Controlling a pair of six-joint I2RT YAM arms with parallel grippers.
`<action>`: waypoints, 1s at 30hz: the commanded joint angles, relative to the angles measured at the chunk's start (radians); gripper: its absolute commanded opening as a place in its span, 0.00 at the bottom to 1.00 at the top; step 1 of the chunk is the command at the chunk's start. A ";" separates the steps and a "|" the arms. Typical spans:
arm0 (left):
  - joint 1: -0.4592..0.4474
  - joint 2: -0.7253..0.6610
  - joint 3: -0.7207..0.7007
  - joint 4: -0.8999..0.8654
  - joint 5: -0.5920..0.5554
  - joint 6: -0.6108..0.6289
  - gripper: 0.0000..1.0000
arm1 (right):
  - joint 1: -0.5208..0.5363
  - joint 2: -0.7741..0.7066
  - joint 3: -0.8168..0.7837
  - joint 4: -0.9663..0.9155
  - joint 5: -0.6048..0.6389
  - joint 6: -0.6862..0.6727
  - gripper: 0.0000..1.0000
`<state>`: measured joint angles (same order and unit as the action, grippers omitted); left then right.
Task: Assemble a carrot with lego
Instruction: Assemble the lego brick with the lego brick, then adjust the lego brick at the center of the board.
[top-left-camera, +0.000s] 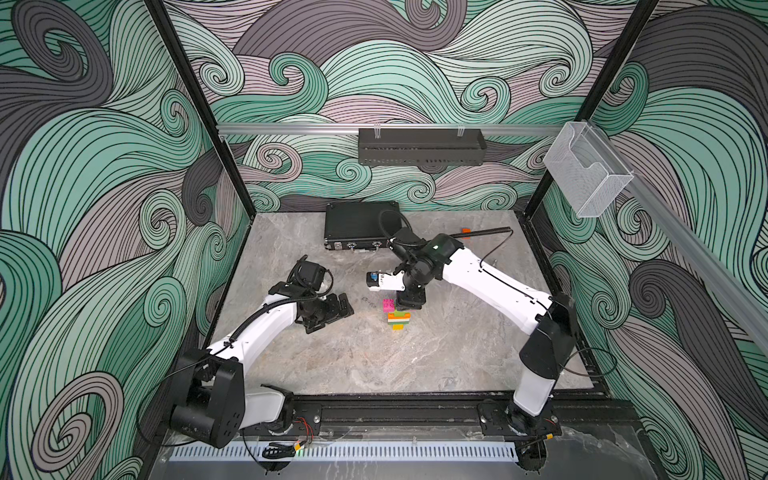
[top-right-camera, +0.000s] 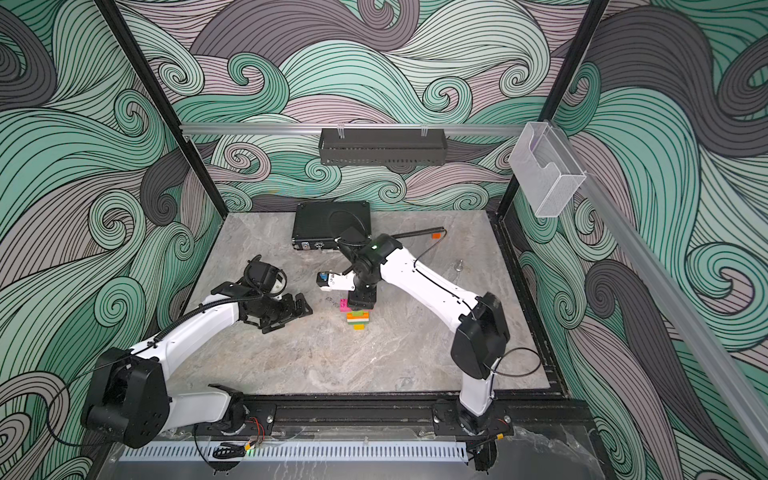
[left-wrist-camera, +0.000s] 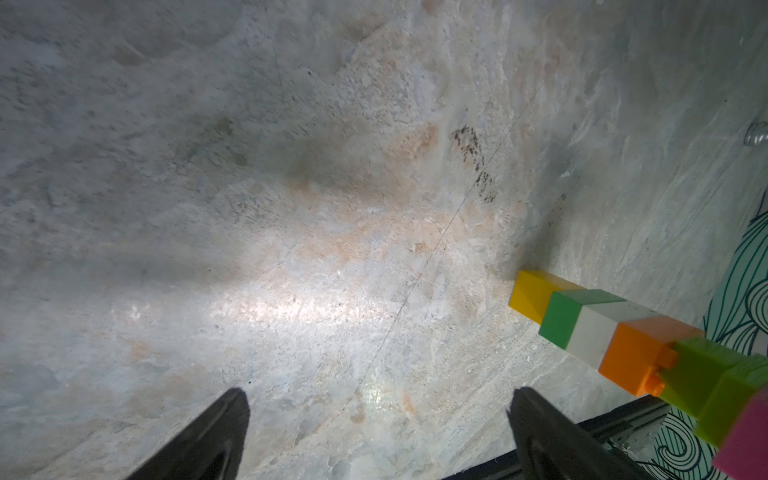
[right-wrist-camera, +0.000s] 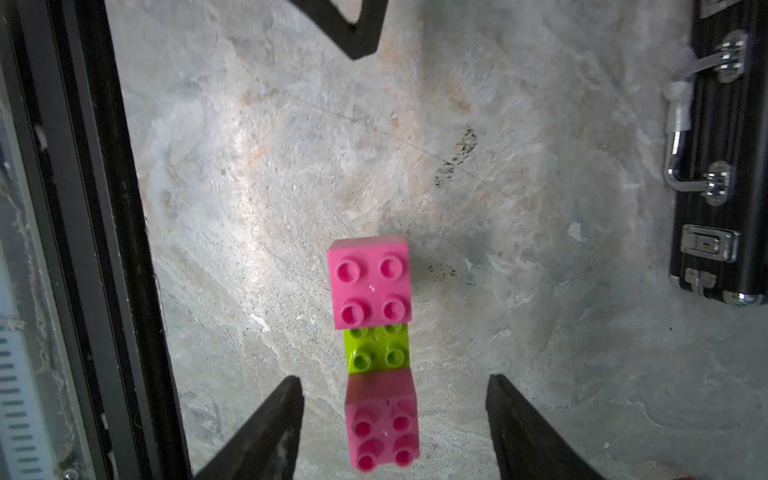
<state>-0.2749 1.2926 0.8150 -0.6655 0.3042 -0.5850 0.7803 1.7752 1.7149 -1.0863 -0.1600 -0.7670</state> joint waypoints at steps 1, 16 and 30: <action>0.012 -0.004 0.006 -0.008 0.004 0.004 0.98 | -0.073 -0.089 -0.086 0.079 -0.117 0.069 0.75; 0.012 0.009 0.019 -0.008 0.012 0.013 0.99 | -0.235 -0.468 -0.849 0.816 -0.419 0.367 0.90; 0.012 0.020 0.026 -0.016 0.001 0.016 0.98 | -0.269 -0.349 -1.102 1.320 -0.573 0.452 0.93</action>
<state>-0.2749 1.2964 0.8150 -0.6655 0.3050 -0.5835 0.5163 1.4052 0.6243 0.0860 -0.6674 -0.3489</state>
